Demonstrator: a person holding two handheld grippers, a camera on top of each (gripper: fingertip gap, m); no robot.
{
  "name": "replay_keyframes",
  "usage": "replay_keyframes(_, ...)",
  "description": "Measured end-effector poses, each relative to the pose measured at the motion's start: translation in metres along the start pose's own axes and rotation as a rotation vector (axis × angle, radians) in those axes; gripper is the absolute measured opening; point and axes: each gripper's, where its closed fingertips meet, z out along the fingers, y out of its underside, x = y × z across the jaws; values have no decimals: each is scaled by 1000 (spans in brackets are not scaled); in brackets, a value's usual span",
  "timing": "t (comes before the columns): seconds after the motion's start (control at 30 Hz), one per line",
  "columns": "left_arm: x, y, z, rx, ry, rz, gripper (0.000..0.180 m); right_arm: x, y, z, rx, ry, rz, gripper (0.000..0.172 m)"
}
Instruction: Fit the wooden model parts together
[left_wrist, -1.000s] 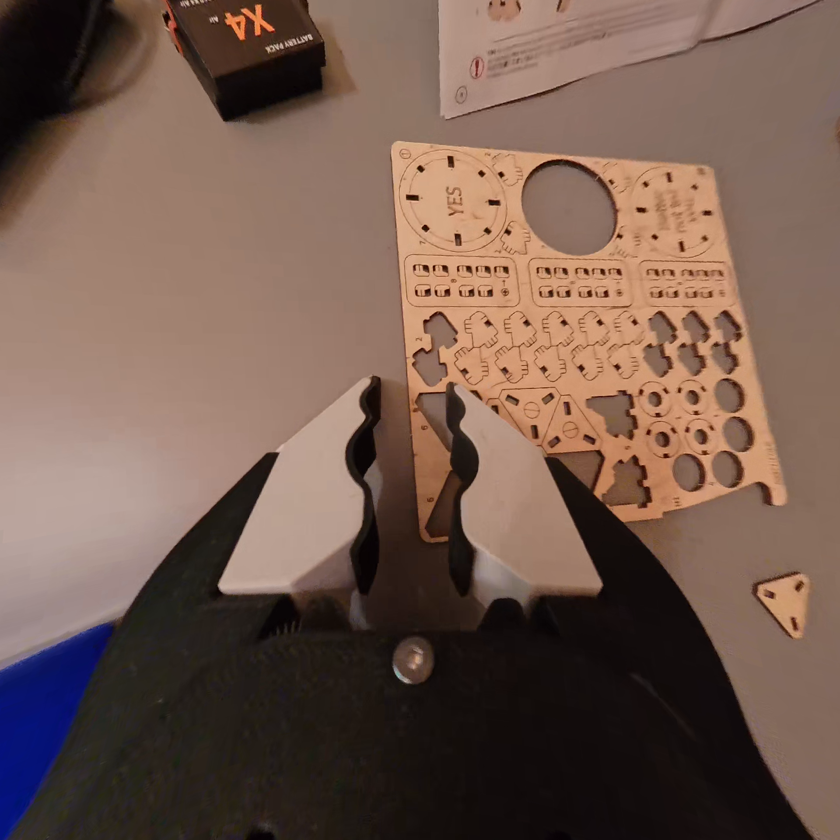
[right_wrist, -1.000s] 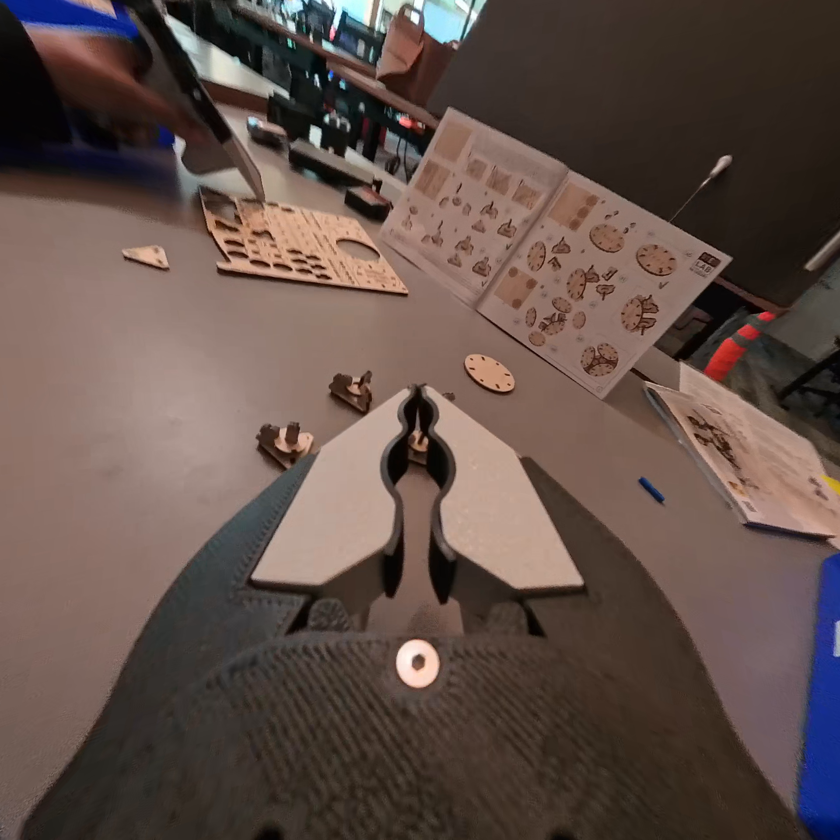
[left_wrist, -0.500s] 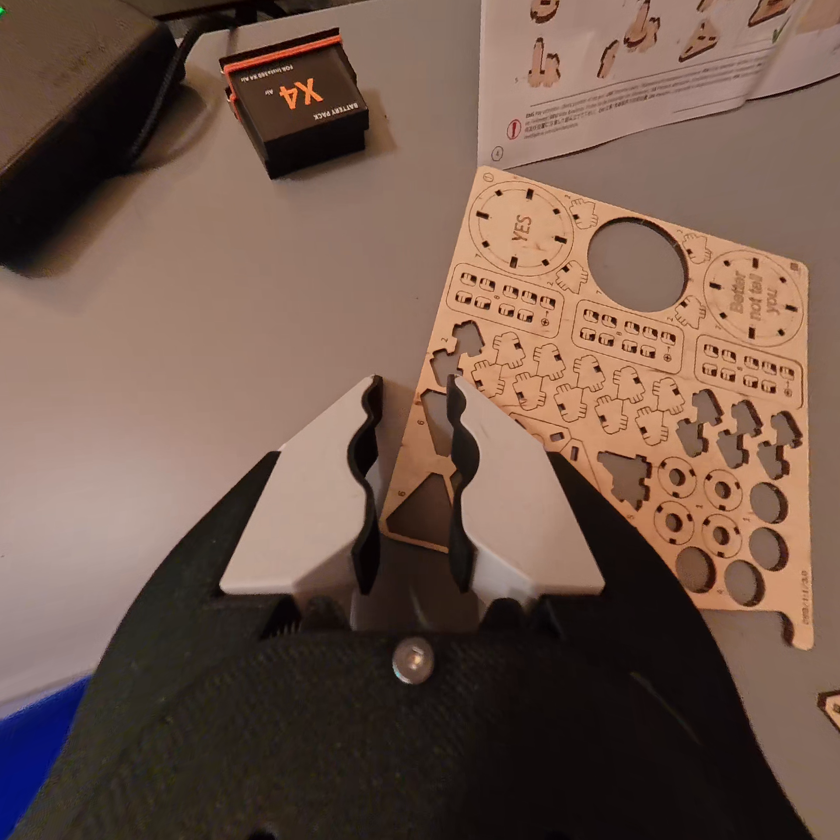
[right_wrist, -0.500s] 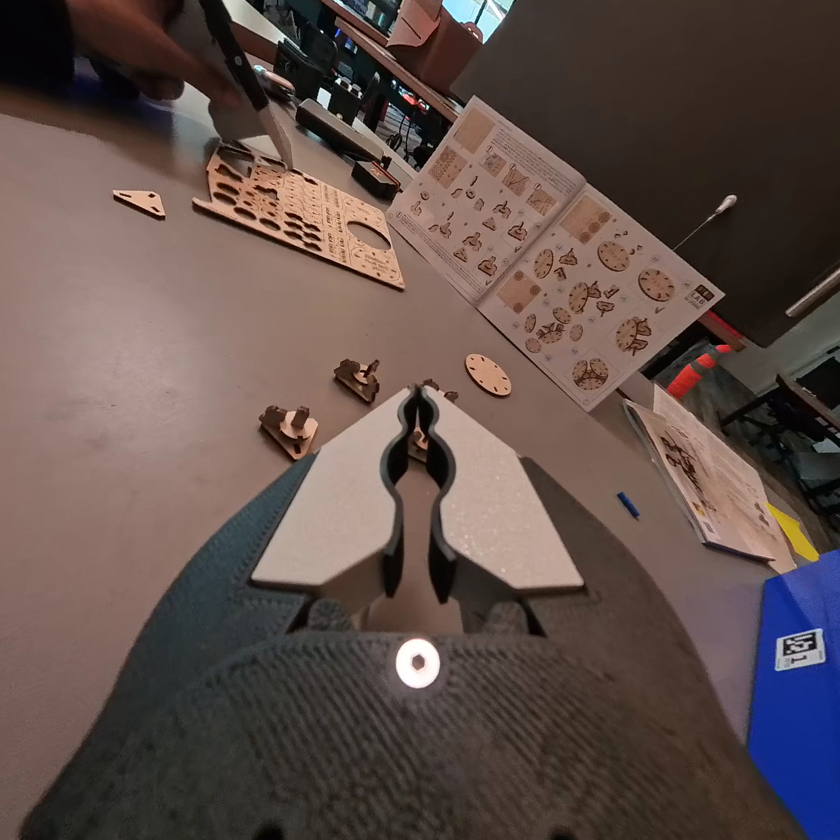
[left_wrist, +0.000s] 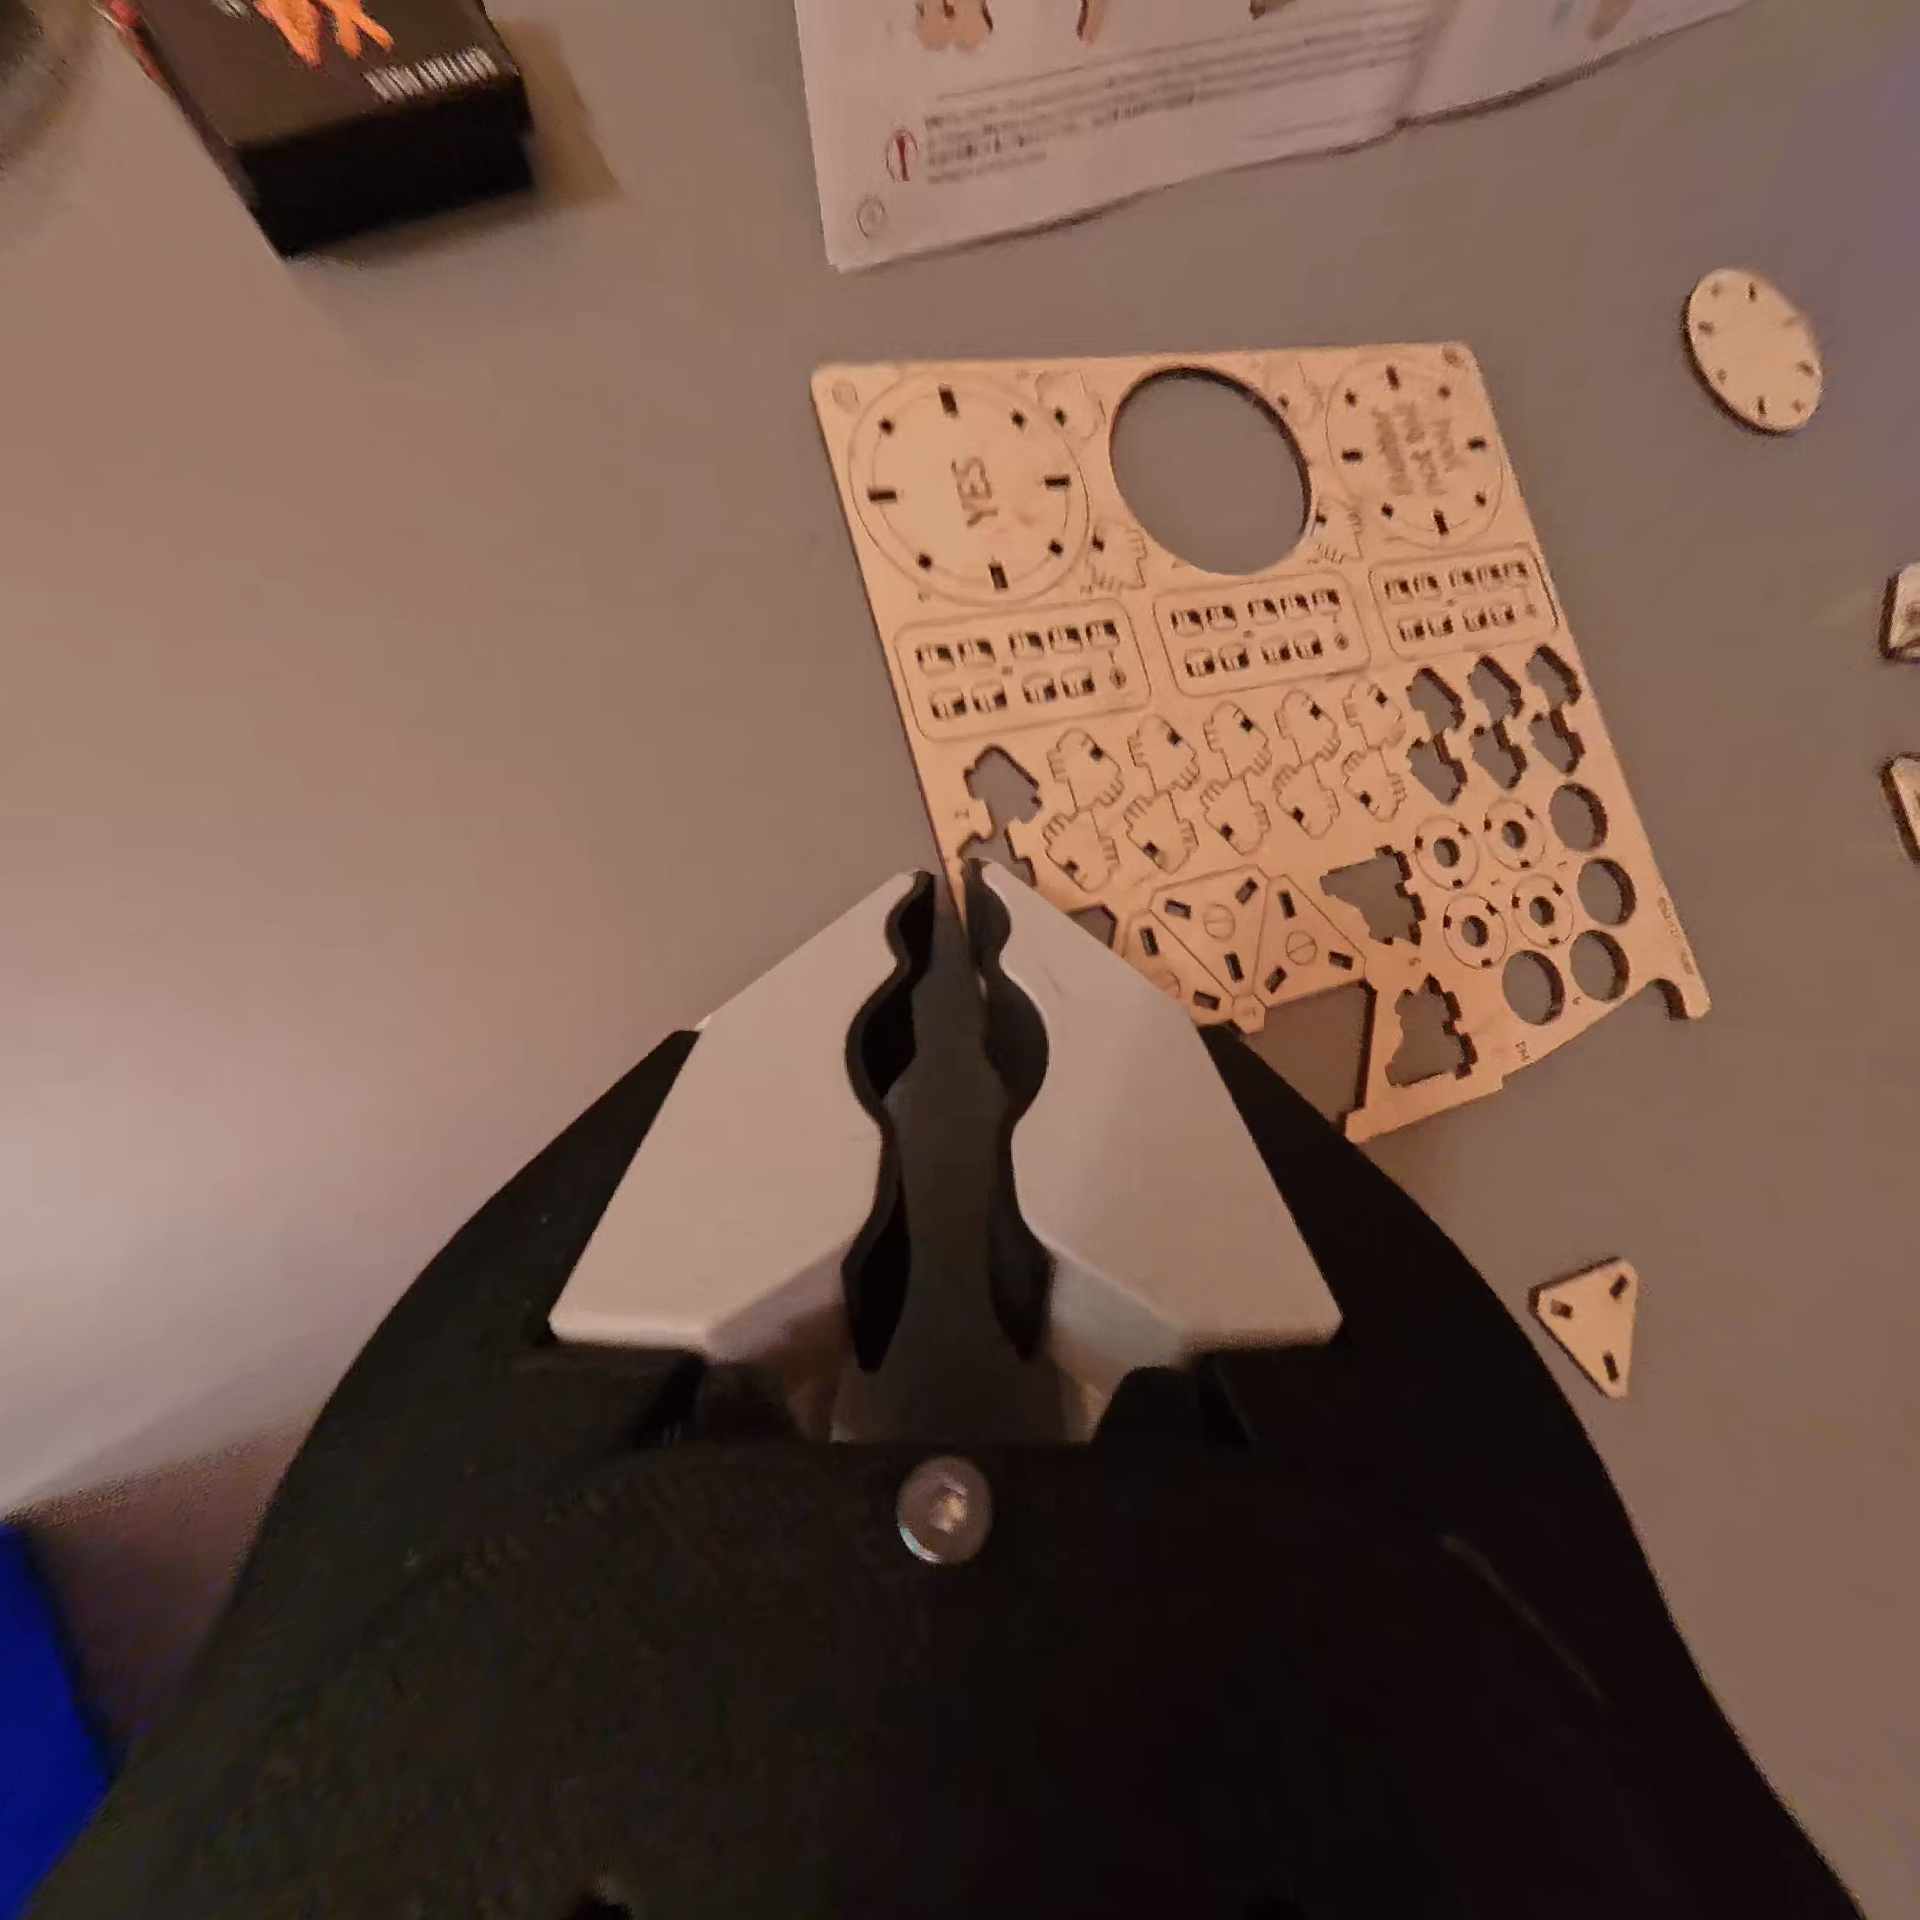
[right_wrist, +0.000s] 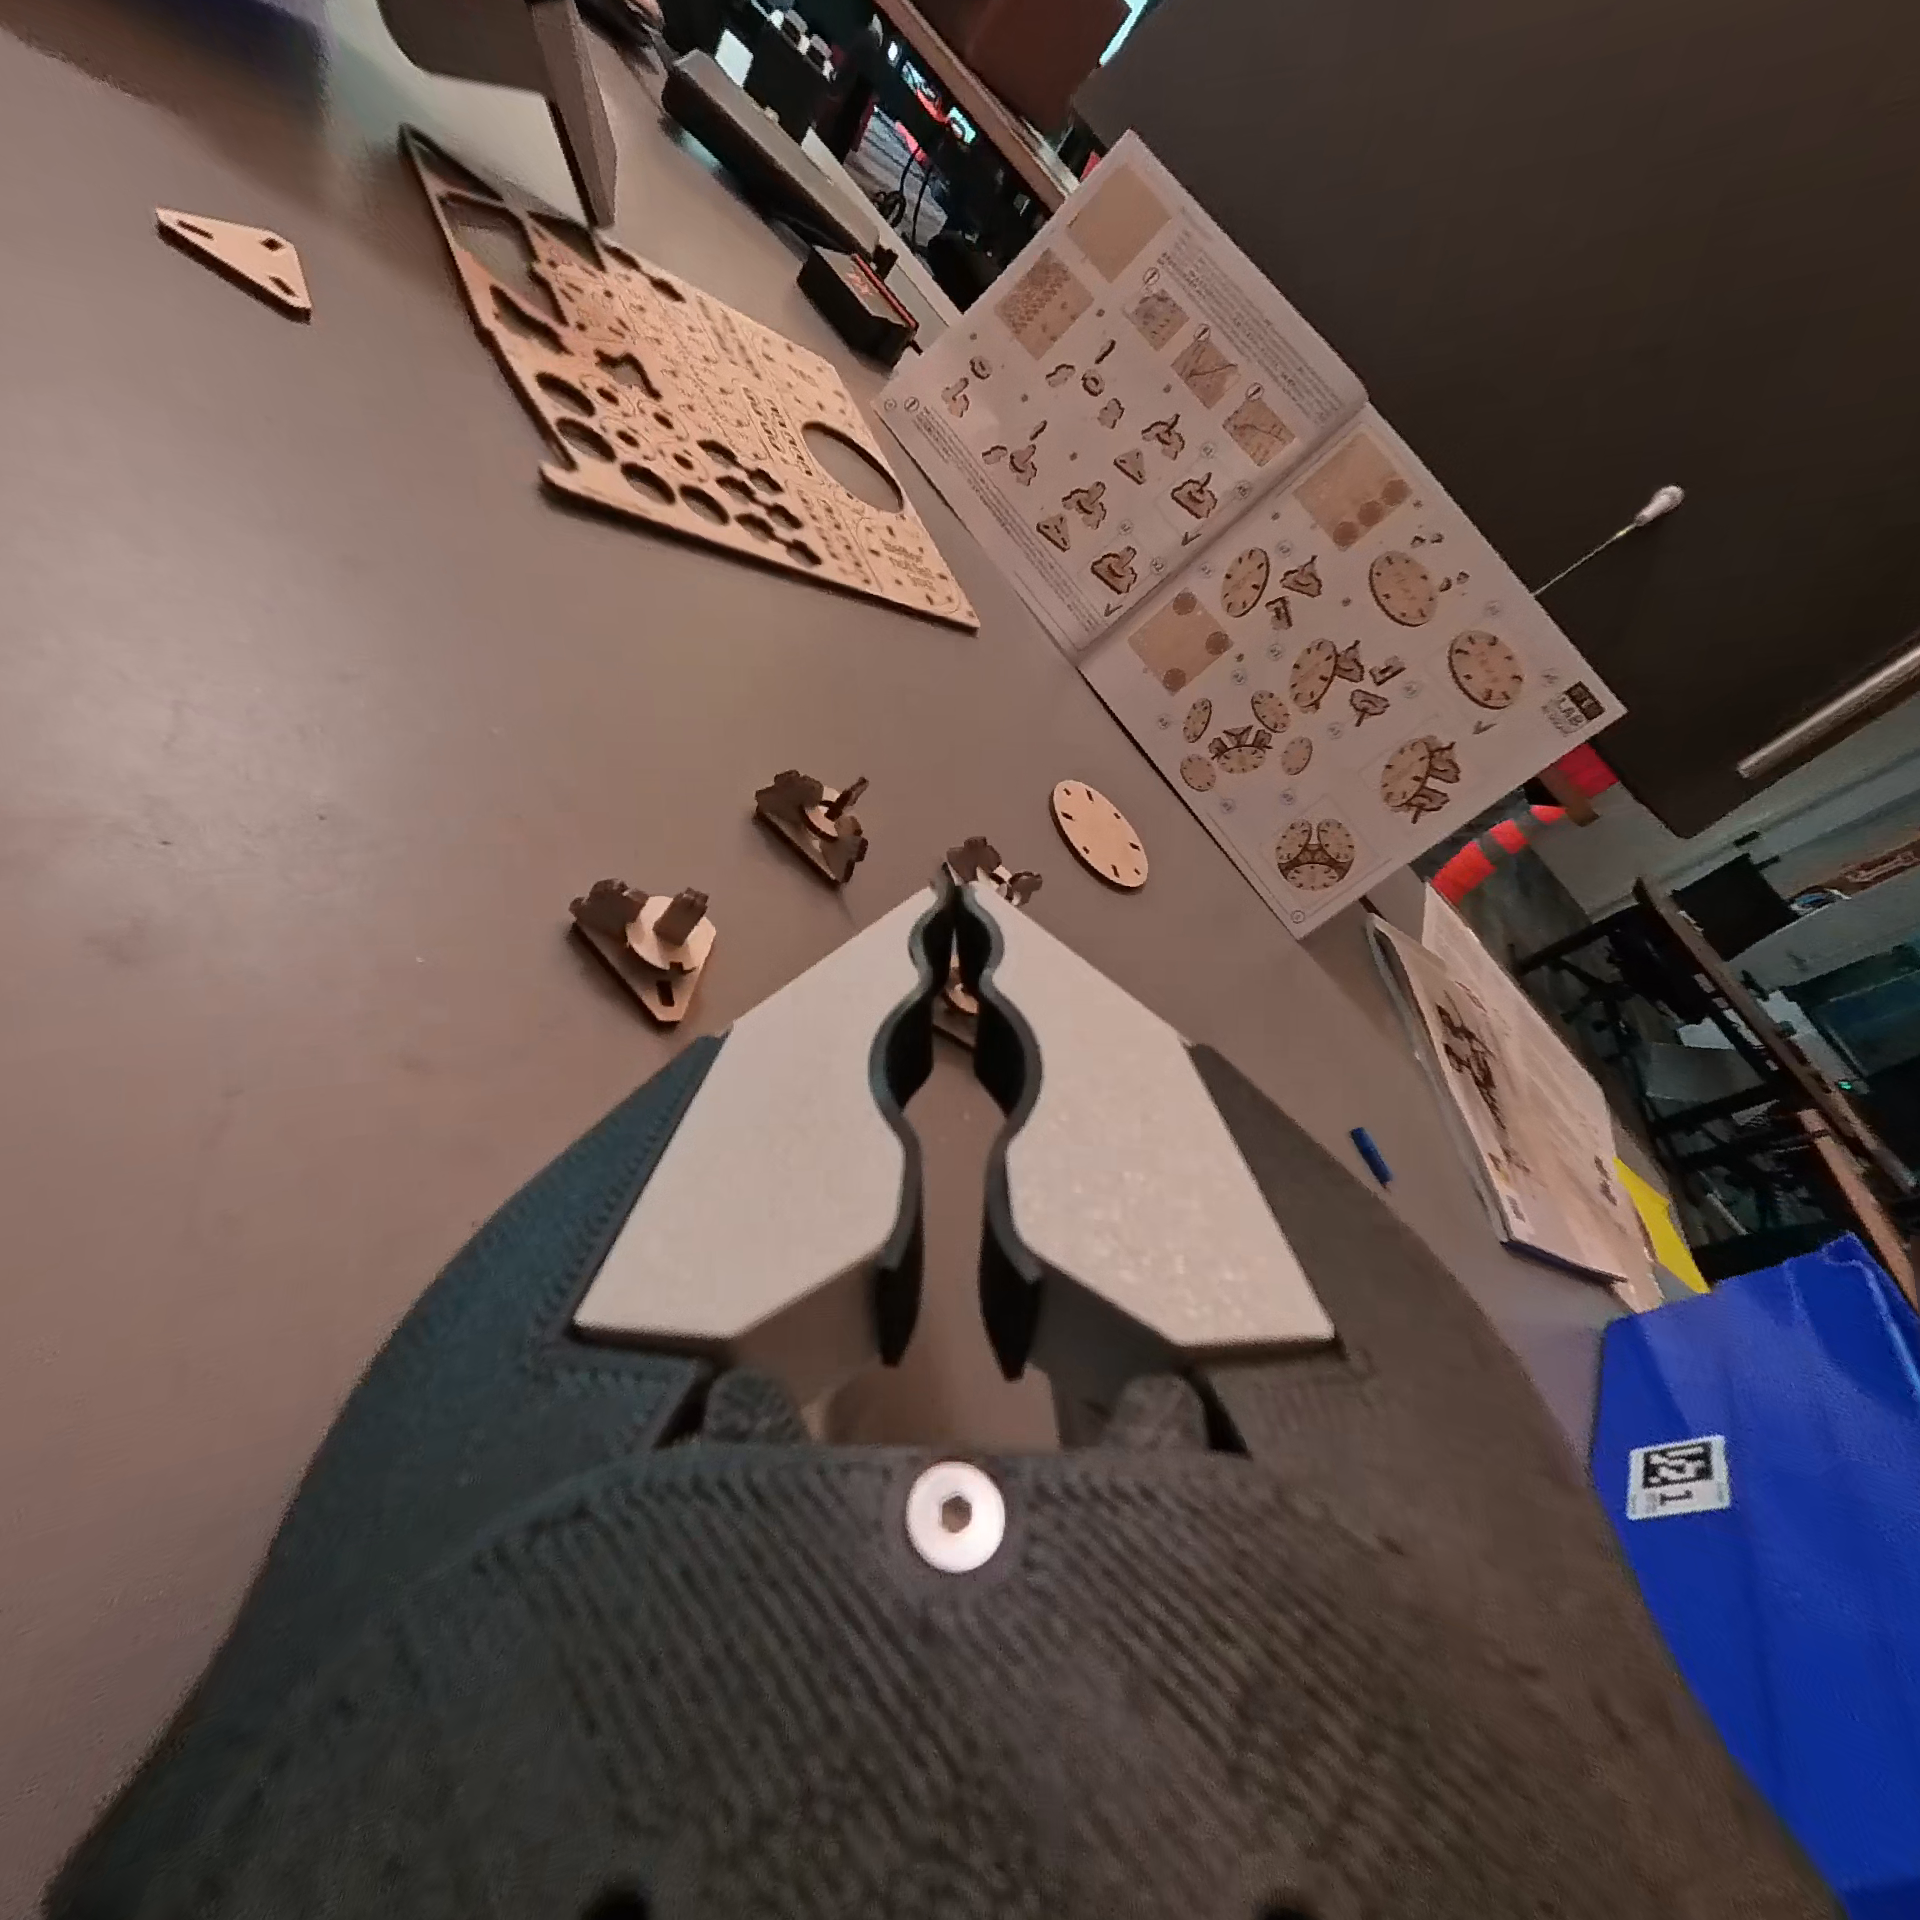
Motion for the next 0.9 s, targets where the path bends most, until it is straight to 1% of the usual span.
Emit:
replay_keyframes(0.03, -3, -4, -1, 26, -20, 1, 11, 0, 0, 0, -4, 3, -5, 0)
replay_keyframes(0.1, -3, -8, 1, 49, -27, 6, 15, -1, 1, 1, -11, 6, -15, 0)
replay_keyframes(0.2, 1, -1, 10, 6, -22, 12, 24, -1, 2, 2, -17, 10, -30, 0)
replay_keyframes(0.27, -1, -2, 12, 3, -60, 43, 19, -2, 2, 3, -18, 11, -34, 0)
replay_keyframes(0.3, -4, -1, 12, -6, -94, 59, 13, -2, 2, 3, -17, 12, -35, 0)
replay_keyframes(0.37, -1, 0, 13, -14, -101, 92, 4, -2, 2, 3, -16, 11, -38, 0)
replay_keyframes(0.53, 0, -1, 12, -30, -153, 171, 3, -3, 2, 3, -17, 15, -49, 0)
replay_keyframes(0.57, 0, -2, 11, -25, -166, 186, 3, 0, 2, 3, -21, 36, -44, 0)
replay_keyframes(0.7, 6, -16, 0, 45, -198, 240, 2, 14, 3, 4, -31, 106, 10, 0)
replay_keyframes(0.8, 13, -18, -4, 60, -177, 241, 3, 10, -17, 6, 49, 78, 92, 0)
replay_keyframes(0.9, 14, -15, -2, 41, -163, 235, 3, -17, -51, 18, 115, -48, 144, 0)
